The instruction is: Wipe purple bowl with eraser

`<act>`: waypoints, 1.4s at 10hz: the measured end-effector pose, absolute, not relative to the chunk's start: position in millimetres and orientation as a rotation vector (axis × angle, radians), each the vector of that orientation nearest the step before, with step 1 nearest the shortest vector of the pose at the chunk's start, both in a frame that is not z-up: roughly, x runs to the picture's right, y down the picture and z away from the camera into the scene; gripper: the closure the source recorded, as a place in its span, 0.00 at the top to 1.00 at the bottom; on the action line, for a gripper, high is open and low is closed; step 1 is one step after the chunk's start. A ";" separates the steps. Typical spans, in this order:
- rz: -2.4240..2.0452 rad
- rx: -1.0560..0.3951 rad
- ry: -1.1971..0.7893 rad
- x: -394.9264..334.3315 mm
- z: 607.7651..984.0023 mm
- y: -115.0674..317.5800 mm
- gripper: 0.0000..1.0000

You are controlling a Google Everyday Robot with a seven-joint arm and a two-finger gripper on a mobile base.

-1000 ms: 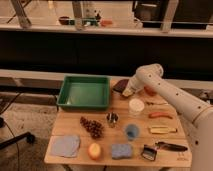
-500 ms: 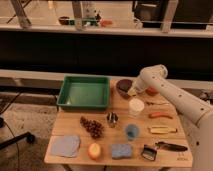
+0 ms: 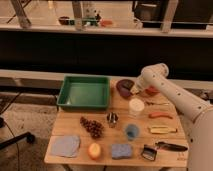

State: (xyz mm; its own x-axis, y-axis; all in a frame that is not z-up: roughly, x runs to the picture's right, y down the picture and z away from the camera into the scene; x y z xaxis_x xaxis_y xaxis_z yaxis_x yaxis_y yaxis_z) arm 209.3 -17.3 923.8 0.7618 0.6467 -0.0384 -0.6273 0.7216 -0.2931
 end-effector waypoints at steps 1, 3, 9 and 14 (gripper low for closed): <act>0.711 -0.297 -0.059 211.4 931.3 -21.6 0.10; 0.720 -0.292 -0.055 209.0 941.5 -30.5 0.10; 0.681 -0.285 -0.104 166.3 944.8 -50.2 0.10; 0.623 -0.308 -0.141 130.3 945.7 -50.6 0.10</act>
